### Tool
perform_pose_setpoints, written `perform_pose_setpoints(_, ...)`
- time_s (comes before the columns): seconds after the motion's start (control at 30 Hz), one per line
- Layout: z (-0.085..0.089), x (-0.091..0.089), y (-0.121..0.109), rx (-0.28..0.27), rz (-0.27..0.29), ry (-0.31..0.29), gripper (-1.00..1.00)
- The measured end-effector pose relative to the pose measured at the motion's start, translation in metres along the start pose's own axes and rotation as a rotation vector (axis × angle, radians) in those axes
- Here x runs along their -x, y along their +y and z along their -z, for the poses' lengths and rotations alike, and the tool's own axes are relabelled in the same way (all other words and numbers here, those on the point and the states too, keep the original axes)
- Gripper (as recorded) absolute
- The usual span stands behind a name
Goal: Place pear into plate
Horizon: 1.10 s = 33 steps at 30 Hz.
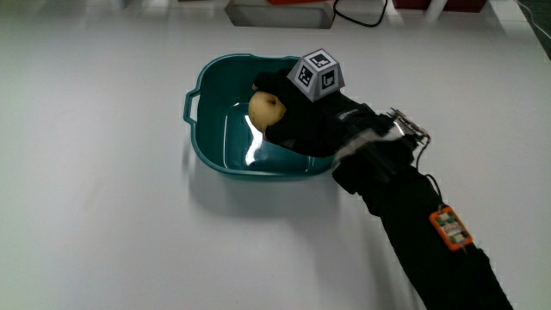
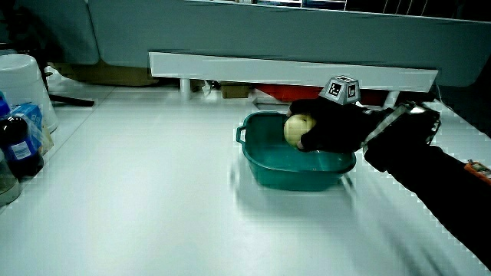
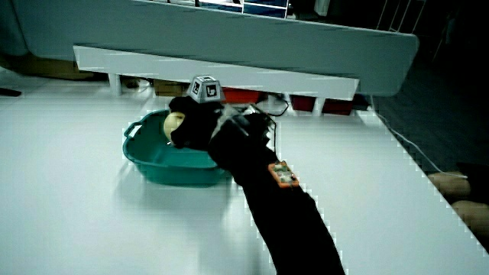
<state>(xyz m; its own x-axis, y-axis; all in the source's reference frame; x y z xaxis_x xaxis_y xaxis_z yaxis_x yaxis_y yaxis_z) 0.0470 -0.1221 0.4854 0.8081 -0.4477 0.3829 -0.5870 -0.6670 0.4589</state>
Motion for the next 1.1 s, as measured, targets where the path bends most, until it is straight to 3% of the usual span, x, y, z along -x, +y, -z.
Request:
perform_pose_setpoints(0.03,0.002,0.0,0.003,-0.016,0.019,-0.028,0.0)
perform_pose_setpoints(0.2,0.015,-0.002,0.011,0.002,0.046,0.011,0.0)
perform_pose_setpoints(0.23,0.017,0.001,0.013,0.016,0.04,0.029,0.0)
perform_pose_setpoints(0.33,0.028,0.006,0.022,0.044,0.054,-0.006,0.0)
perform_pose_setpoints(0.57,0.049,0.01,0.035,0.109,0.088,-0.018,0.0)
perform_pose_setpoints(0.9,0.063,0.013,0.041,0.158,0.091,-0.034,0.0)
perform_pose_setpoints(1.1,0.064,0.011,0.041,0.145,0.095,-0.041,0.0)
